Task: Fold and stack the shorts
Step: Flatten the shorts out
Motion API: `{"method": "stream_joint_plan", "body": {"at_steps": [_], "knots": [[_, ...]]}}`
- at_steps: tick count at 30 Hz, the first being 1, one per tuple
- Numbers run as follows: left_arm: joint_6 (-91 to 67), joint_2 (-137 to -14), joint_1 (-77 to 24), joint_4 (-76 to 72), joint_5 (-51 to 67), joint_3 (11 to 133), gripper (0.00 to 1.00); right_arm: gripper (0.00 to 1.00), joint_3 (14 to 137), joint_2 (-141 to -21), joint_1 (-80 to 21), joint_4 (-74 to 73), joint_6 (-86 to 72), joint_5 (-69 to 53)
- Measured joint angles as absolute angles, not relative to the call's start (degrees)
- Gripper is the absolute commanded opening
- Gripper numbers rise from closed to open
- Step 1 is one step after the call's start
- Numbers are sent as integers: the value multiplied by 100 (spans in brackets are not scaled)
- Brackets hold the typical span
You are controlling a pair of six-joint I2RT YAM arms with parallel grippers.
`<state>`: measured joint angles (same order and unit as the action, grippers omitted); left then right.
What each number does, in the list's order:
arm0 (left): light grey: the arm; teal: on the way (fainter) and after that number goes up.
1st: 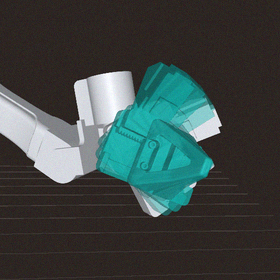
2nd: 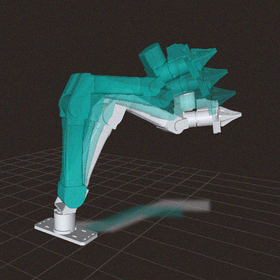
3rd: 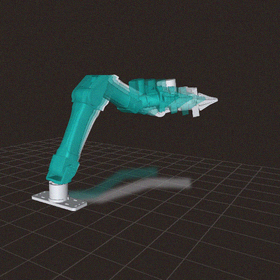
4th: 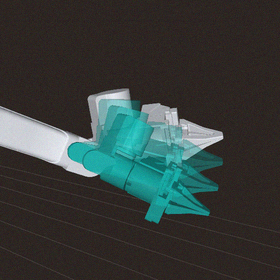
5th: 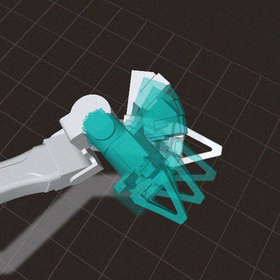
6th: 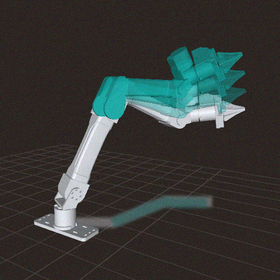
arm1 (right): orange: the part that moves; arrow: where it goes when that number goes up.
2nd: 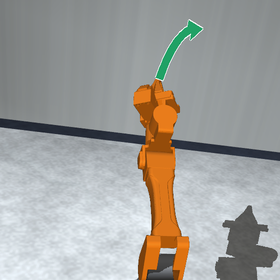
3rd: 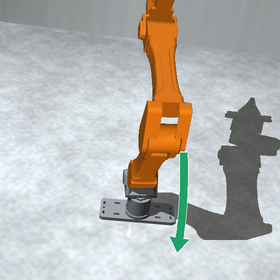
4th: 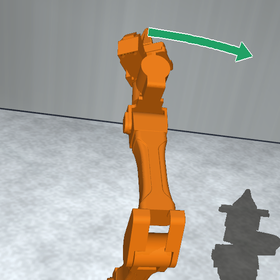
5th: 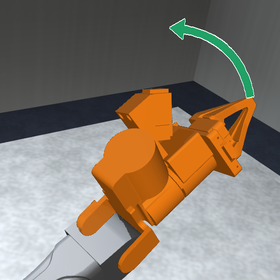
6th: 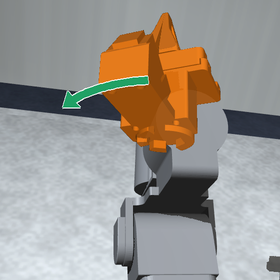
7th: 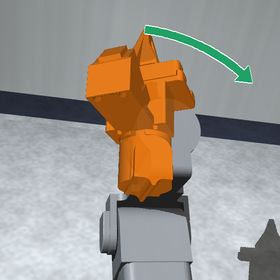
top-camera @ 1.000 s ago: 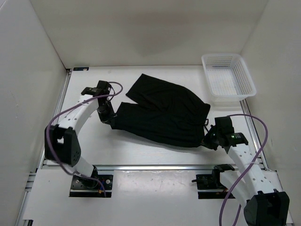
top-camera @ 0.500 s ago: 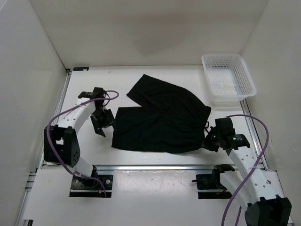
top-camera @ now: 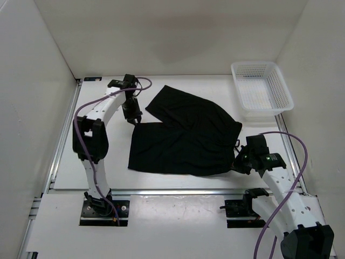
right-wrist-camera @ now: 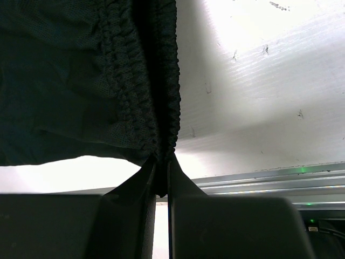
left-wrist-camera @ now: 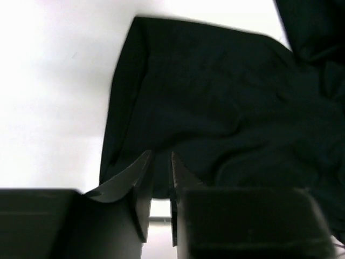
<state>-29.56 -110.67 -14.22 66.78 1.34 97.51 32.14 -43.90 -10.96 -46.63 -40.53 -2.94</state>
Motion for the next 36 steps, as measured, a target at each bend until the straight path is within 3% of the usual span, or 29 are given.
{"method": "stream_joint_plan", "body": {"at_steps": [2, 10, 17, 21, 33, 36], "knots": [[-2902, -11434, -1481, 6615, 143, 9907, 50, 0, 3214, -4425, -1096, -4663, -4058, -294], [-2871, -12464, -1470, 6521, 158, 10025, 51, 0, 3214, -4582, -1096, -4663, -4075, -263], [-2775, -12626, -1470, 6386, 355, 10055, 40, 0, 3214, -4650, -1096, -4663, -4075, -224], [-2711, -12626, -1470, 6311, 469, 10055, 11, 0, 3214, -4650, -1096, -4663, -4075, -189], [-2639, -12497, -1341, 6324, 392, 10020, 11, 0, 3214, -4646, -1096, -4663, -4075, -183], [-2740, -11887, -1238, 6143, 384, 9321, 11, 0, 3216, -4609, -1096, -4670, -4099, -180]]}}
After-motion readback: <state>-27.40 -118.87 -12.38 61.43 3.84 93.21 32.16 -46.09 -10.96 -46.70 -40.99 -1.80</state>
